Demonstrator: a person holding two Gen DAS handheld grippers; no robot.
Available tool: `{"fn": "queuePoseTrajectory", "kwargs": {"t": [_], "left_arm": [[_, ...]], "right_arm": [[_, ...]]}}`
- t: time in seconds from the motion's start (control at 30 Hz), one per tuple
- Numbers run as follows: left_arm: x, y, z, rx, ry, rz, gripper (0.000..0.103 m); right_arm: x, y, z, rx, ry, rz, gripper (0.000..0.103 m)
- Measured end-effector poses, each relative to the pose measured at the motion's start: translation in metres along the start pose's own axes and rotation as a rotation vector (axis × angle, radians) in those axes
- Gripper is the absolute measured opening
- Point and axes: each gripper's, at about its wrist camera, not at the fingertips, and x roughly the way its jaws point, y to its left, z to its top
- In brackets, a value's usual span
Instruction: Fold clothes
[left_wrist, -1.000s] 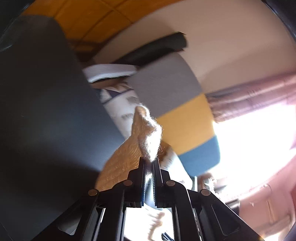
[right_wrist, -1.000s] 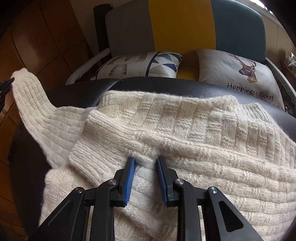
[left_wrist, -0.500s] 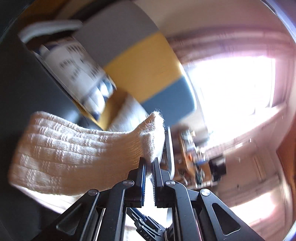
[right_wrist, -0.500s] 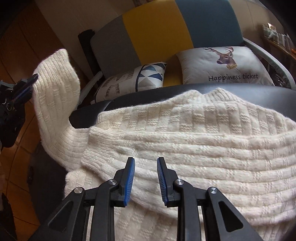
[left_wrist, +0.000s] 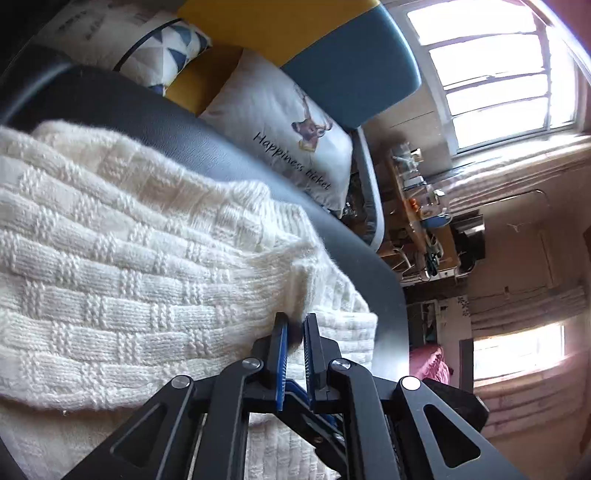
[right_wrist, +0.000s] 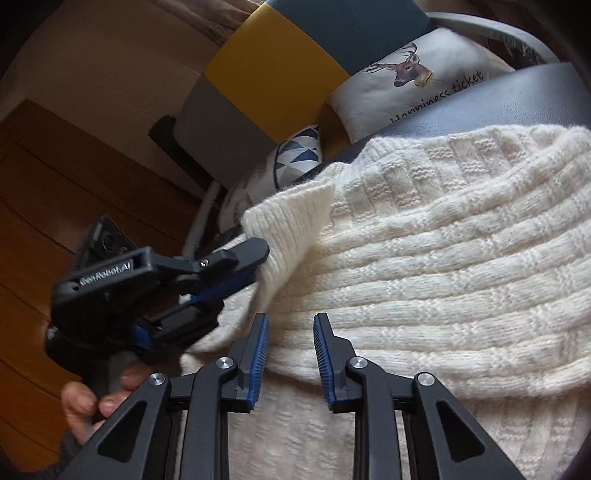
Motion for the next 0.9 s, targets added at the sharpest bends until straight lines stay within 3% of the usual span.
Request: {"fn": "queuePoseTrajectory", "kwargs": {"t": [0.07,0.17,0.23,0.3,0.47,0.73,0.8,0.87,0.9], "left_arm": [[0.01,0.0,-0.008,-0.004,0.026,0.005,0.01],[0.024,0.0,-0.019,-0.009,0.066,0.013,0.026],[0.018,0.008,-0.024,-0.027,0.066,0.004,0.038],[-0.002,0.023,-0.026,-0.056,0.044,-0.016,0.041],[-0.05,0.059,-0.032,-0.13,-0.009,-0.066,0.043],[-0.102,0.12,-0.057,-0.282,-0.084,-0.125,0.043],[-0.107,0.127,-0.06,-0.31,-0.097,-0.151,0.043],[-0.112,0.134,-0.063,-0.339,-0.106,-0.18,0.044],[-0.113,0.135,-0.064,-0.354,-0.111,-0.205,0.044]], "right_arm": [[0.004,-0.006,0.002,0.075,-0.002,0.071,0.025],[0.016,-0.014,0.002,0.176,-0.013,0.141,0.025],[0.023,-0.02,-0.002,0.24,-0.018,0.116,0.025],[0.025,-0.024,-0.008,0.295,-0.028,0.095,0.028],[0.023,-0.03,-0.022,0.381,-0.06,0.04,0.028],[0.047,-0.011,-0.016,0.416,-0.129,-0.052,0.032],[0.052,-0.008,-0.012,0.413,-0.144,-0.087,0.029],[0.054,0.004,-0.003,0.326,-0.12,-0.15,0.012],[0.055,0.014,0.001,0.267,-0.106,-0.188,0.012]]}}
